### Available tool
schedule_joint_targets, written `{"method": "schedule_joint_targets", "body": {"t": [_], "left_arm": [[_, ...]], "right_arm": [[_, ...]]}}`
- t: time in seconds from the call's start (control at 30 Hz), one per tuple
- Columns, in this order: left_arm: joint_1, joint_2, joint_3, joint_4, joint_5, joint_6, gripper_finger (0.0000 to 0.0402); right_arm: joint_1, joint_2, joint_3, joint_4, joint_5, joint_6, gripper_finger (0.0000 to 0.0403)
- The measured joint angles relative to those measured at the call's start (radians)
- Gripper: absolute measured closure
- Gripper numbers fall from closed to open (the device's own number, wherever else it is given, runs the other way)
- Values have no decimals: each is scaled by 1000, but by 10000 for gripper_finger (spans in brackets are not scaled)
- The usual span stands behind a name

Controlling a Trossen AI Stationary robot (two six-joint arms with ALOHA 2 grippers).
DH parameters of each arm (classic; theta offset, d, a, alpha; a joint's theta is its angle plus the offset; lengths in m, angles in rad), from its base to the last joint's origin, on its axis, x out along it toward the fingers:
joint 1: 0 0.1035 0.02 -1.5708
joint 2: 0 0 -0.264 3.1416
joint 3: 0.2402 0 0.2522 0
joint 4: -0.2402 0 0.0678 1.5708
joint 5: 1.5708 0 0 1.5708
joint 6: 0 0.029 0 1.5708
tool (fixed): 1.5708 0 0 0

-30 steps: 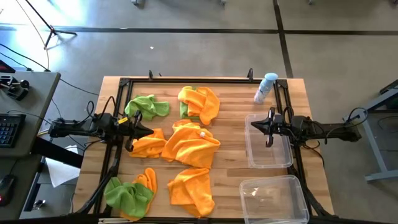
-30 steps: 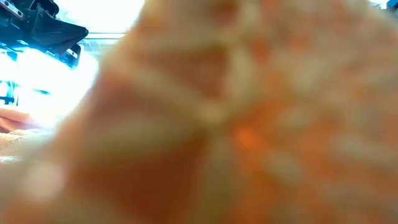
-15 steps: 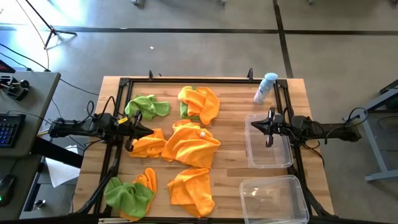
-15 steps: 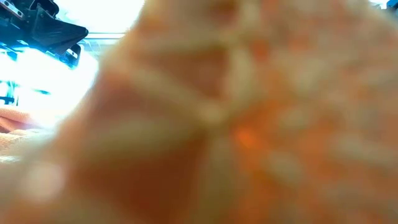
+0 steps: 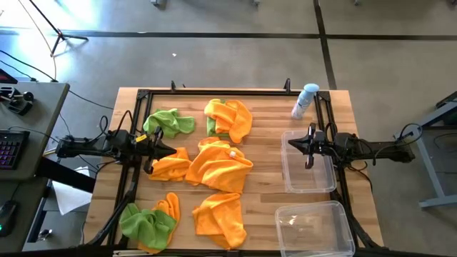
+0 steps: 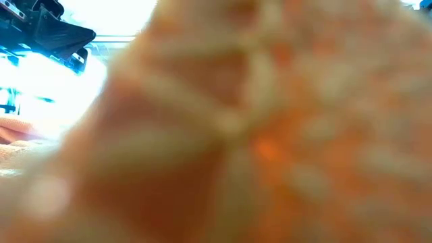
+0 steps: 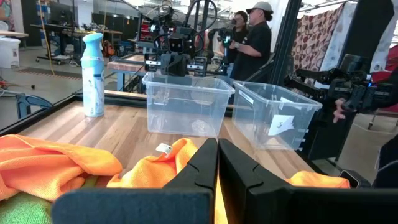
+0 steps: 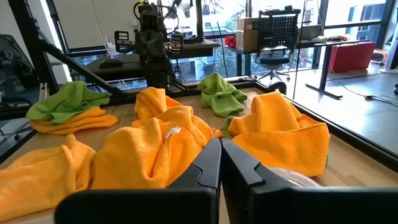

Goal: Sort microfiber towel by color & place in baskets

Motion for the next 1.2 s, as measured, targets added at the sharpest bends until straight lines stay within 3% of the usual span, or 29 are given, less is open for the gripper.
{"method": "schedule_joint_targets", "body": {"t": [0.33, 0.47, 0.6, 0.73, 1.2], "left_arm": [[0, 0, 0, 0, 0, 0, 401], [0, 0, 0, 0, 0, 0, 401], [0, 0, 0, 0, 0, 0, 402], [0, 0, 0, 0, 0, 0, 401], [0, 0, 0, 0, 0, 0, 401]], "right_arm": [[0, 1, 28, 0, -21, 7, 402], [0, 2, 139, -31, -31, -38, 402], [0, 65, 307, -190, 22, -45, 402], [0, 228, 477, -322, 47, -45, 402], [0, 1016, 1030, -531, 85, 106, 403]]}}
